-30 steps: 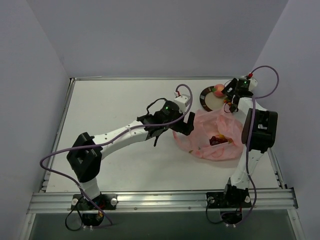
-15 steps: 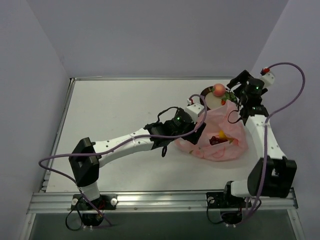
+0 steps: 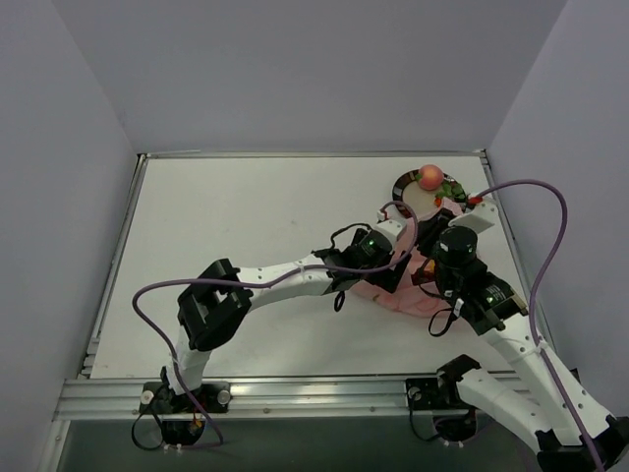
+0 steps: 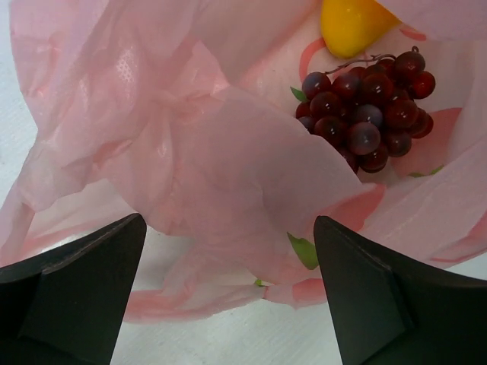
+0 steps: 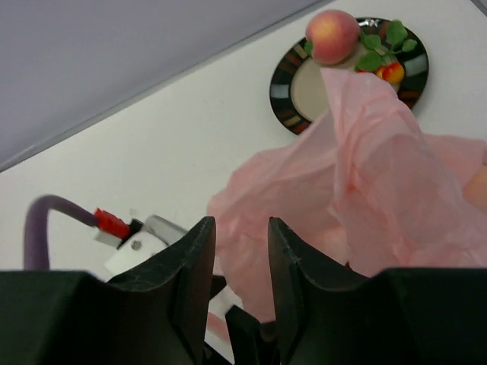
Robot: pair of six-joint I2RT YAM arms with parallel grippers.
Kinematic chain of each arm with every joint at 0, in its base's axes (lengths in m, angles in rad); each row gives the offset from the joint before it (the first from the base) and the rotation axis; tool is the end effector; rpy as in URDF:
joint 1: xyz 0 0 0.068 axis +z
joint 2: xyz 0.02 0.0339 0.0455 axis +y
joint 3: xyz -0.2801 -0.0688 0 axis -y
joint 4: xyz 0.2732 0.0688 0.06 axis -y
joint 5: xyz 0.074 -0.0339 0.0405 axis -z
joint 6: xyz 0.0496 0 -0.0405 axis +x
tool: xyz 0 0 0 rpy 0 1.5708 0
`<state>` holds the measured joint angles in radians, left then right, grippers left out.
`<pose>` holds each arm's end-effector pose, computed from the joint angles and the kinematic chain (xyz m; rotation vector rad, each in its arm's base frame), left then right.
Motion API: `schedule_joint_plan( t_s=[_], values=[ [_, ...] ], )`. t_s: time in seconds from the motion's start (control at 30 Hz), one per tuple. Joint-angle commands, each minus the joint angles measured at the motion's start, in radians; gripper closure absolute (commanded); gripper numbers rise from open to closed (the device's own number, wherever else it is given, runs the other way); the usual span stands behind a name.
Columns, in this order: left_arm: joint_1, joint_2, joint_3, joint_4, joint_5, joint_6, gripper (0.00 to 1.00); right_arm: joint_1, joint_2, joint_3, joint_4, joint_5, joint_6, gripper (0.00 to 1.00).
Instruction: Take the fake fruits out of the plastic bag
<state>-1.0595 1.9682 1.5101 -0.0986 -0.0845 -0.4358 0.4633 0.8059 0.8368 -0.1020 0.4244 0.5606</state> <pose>0.2506 -0.4382 0.2395 0.6342 2.1379 -0.7729 0.2025 0.0783 0.3755 0.4037 1.6034 0.4351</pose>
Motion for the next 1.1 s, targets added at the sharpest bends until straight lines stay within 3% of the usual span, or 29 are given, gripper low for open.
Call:
schedule_joint_plan(
  t_s=[0.0,0.23,0.5,0.57,0.67,0.7,0.73,0.77,0.8,1.07],
  values=[
    [0.026,-0.003,0.093,0.08,0.032,-0.057,0.09,0.034,-0.037,-0.06,-0.139,0.152,0.088,0.72],
    [0.055,0.058,0.119,0.16,0.077,-0.122,0.08,0.037,-0.077,-0.185,-0.168,0.198,0.199,0.8],
    [0.066,0.141,0.157,0.201,0.06,-0.165,0.06,0.028,0.104,-0.191,-0.147,0.269,0.24,0.88],
    [0.066,0.168,0.174,0.206,0.034,-0.162,0.09,0.006,0.151,-0.2,-0.09,0.228,0.216,0.89],
    [0.066,0.175,0.153,0.264,-0.014,-0.153,0.39,-0.052,0.229,-0.215,0.007,0.099,0.194,0.9],
    [0.069,0.157,0.107,0.289,-0.026,-0.152,0.55,-0.098,0.246,-0.226,0.025,0.067,0.193,0.9],
    [0.07,0.144,0.081,0.327,-0.037,-0.156,0.83,-0.116,0.263,-0.232,0.048,0.041,0.191,0.9],
    [0.073,0.126,0.05,0.347,-0.05,-0.161,0.92,-0.132,0.279,-0.24,0.053,0.015,0.188,0.9],
    [0.076,0.082,-0.024,0.371,-0.058,-0.165,0.97,-0.15,0.28,-0.257,0.054,0.01,0.188,0.9],
    [0.093,-0.068,-0.321,0.648,0.021,-0.277,0.98,-0.146,0.216,-0.38,0.074,-0.159,0.28,0.83]
  ],
)
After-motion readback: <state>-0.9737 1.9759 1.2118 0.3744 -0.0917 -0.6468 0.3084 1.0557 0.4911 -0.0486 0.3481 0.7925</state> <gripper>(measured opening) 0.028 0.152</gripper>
